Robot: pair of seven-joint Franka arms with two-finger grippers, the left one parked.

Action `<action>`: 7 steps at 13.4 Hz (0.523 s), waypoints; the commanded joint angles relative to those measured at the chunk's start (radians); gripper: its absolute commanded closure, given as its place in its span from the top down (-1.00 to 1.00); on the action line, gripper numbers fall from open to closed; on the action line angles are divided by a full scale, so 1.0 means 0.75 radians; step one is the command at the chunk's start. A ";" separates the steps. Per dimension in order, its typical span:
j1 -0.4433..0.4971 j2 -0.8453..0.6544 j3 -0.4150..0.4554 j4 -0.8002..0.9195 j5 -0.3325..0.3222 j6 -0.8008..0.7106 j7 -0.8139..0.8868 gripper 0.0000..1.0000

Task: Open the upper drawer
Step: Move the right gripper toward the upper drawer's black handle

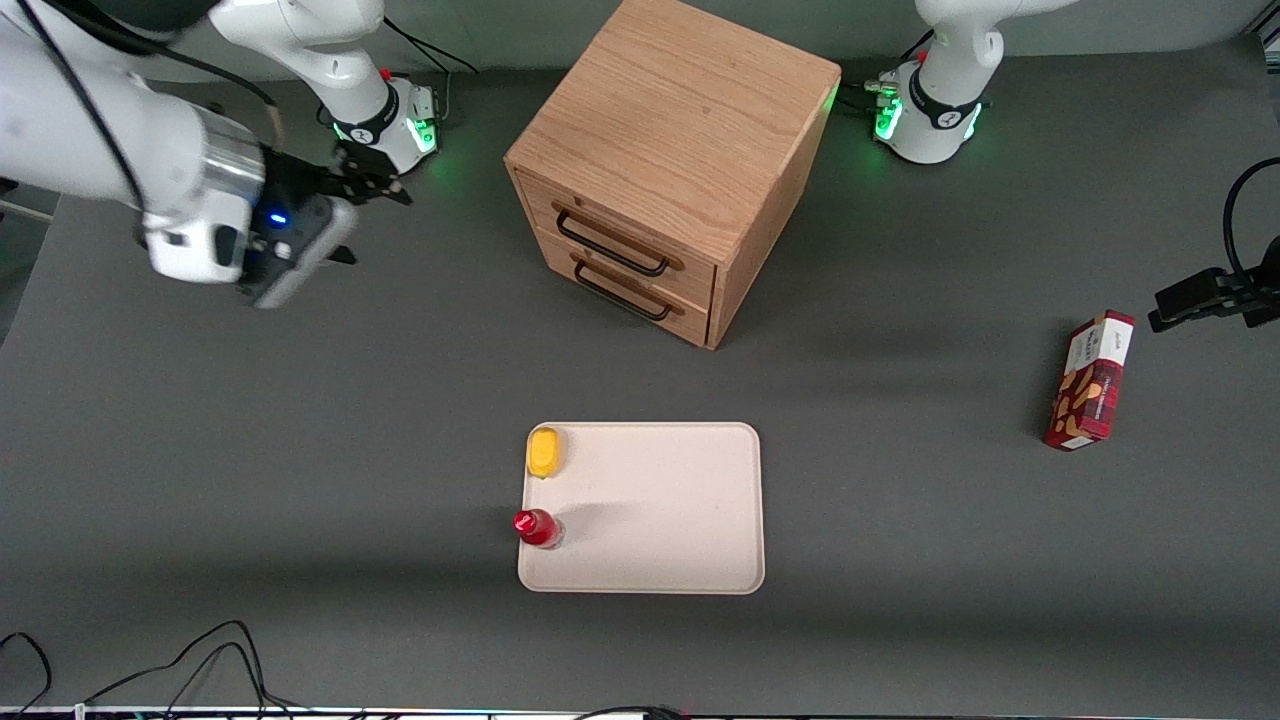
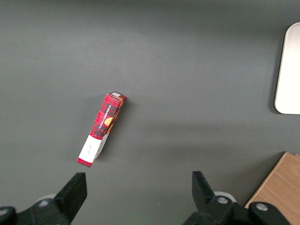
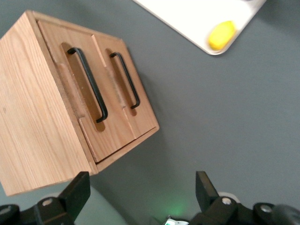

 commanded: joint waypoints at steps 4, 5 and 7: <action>-0.002 0.335 0.264 0.037 0.012 0.183 -0.035 1.00; -0.002 0.361 0.289 0.035 0.014 0.196 -0.033 1.00; -0.002 0.370 0.309 -0.022 0.022 0.281 -0.023 1.00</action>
